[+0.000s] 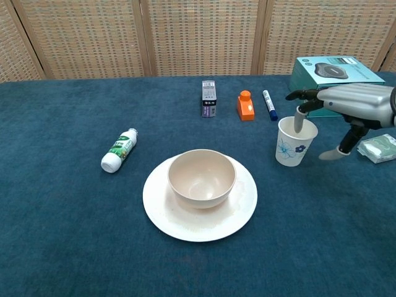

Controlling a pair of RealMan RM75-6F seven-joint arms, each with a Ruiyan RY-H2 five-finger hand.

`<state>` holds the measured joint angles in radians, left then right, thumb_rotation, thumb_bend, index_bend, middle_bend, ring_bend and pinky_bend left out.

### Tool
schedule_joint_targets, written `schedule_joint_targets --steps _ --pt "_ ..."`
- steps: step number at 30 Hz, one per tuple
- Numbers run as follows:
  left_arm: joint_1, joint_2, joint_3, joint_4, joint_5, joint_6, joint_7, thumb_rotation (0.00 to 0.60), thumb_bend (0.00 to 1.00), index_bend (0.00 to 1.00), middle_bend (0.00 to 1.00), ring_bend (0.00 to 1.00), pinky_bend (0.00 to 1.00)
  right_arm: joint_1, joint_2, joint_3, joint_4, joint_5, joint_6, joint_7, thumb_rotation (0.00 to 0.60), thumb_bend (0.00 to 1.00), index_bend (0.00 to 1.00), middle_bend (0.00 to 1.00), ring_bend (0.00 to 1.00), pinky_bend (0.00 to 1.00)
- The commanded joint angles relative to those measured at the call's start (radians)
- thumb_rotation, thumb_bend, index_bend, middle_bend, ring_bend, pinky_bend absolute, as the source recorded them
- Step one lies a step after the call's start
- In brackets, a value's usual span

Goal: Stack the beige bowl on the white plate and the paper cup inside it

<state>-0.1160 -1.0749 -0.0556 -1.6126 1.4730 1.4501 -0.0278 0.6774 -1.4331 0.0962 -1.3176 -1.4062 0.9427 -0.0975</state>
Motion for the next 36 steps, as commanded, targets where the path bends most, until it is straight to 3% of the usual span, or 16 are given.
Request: schedule_joint_targets --steps 1,4,10,20,24,29,36 --pt "-0.001 -0.001 0.0 0.001 -0.002 -0.002 0.001 0.6 0.0 0.0 0.0 0.0 0.0 0.001 -0.027 -0.007 0.041 0.001 -0.01 0.021 0.6 0.19 0.38 0.0 0.0 0.0" --pt "-0.003 -0.003 0.0 0.002 -0.001 -0.003 0.001 0.6 0.0 0.0 0.0 0.0 0.0 0.005 -0.05 -0.006 0.079 0.002 -0.016 0.041 0.6 0.24 0.41 0.0 0.0 0.0" --pt "-0.003 -0.005 -0.001 0.005 -0.002 -0.002 -0.001 0.6 0.0 0.0 0.0 0.0 0.0 0.008 -0.108 0.004 0.167 -0.021 0.016 0.107 0.6 0.42 0.58 0.0 0.0 0.0" --pt "-0.005 -0.006 -0.003 0.005 -0.009 -0.008 0.003 0.6 0.0 0.0 0.0 0.0 0.0 0.012 -0.125 -0.004 0.211 -0.098 0.094 0.192 0.6 0.43 0.63 0.0 0.0 0.0" --pt "-0.003 -0.004 -0.001 0.003 -0.006 -0.005 0.0 0.6 0.0 0.0 0.0 0.0 0.0 0.015 -0.076 0.009 0.129 -0.139 0.157 0.214 0.6 0.43 0.63 0.0 0.0 0.0" --pt "-0.004 -0.004 0.002 0.002 0.0 -0.006 0.0 0.6 0.0 0.0 0.0 0.0 0.0 0.038 0.027 0.021 -0.071 -0.202 0.191 0.174 0.6 0.43 0.63 0.0 0.0 0.01" --pt "-0.003 -0.002 0.006 0.0 0.007 -0.004 -0.005 0.6 0.0 0.0 0.0 0.0 0.0 0.098 0.085 0.047 -0.311 -0.187 0.092 -0.007 0.6 0.43 0.63 0.0 0.0 0.02"
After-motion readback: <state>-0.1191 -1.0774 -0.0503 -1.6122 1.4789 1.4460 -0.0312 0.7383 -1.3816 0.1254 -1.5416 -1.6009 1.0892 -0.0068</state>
